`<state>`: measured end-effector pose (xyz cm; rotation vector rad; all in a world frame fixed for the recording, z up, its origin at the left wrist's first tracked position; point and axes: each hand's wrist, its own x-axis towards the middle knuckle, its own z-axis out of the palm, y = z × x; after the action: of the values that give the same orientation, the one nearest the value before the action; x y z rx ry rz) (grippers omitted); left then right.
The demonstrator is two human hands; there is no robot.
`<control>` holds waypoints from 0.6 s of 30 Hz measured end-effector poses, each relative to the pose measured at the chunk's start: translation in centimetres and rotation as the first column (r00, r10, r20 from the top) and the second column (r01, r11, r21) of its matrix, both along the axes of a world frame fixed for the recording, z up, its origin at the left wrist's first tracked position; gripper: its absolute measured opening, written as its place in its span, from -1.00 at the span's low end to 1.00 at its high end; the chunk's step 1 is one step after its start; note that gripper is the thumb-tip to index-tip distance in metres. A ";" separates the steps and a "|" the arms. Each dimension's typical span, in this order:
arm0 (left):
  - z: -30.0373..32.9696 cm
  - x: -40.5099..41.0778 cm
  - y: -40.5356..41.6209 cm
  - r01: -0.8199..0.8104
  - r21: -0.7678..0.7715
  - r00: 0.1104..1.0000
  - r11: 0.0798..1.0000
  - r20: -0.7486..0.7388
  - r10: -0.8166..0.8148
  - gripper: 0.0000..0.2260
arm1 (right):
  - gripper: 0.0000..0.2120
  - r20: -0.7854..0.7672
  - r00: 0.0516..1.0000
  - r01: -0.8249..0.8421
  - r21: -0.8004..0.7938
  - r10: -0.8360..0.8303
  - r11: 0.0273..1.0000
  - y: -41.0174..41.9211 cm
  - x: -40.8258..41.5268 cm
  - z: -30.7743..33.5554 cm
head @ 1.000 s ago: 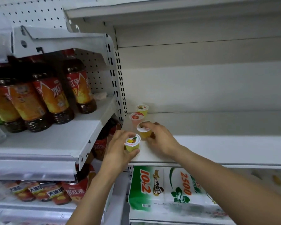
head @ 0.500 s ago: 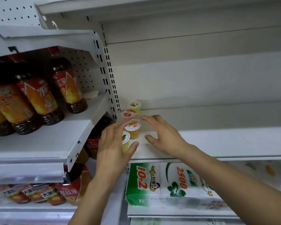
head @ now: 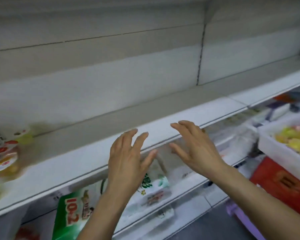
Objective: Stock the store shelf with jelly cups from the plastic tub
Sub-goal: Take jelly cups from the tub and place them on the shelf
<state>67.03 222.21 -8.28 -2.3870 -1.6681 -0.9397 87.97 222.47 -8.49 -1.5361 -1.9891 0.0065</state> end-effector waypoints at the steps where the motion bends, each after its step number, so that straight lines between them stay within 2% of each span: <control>1: -0.2 2.9 0.2 0.048 -0.006 0.999 0.999 0.005 -0.048 -0.52 | -0.47 -0.030 0.999 0.038 0.001 -0.038 0.999 -0.5 2.9 -0.3; 4: -1.1 12.1 0.7 0.183 -0.071 0.983 0.980 0.019 -0.183 -0.51 | -0.53 -0.089 0.986 0.136 -0.065 -0.141 0.989 -2.7 12.0 -1.6; 8: -3.1 24.4 0.1 0.376 -0.197 0.926 0.905 0.049 -0.374 -0.55 | -0.57 -0.082 0.951 0.277 -0.200 -0.298 0.940 -6.2 23.9 -3.8; 14: -5.8 39.5 -0.7 0.540 -0.340 0.841 0.770 0.192 -0.506 -0.58 | -0.59 -0.026 0.878 0.441 -0.347 -0.478 0.828 -10.4 38.2 -6.6; 18: -6.9 45.9 0.2 0.562 -0.424 0.821 0.710 0.180 -0.542 -0.58 | -0.59 0.007 0.851 0.483 -0.404 -0.525 0.777 -10.6 44.6 -8.5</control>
<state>112.94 222.39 -15.16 -3.3364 -1.2952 -0.6916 132.60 211.86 -16.95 -2.2456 -1.4857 0.2789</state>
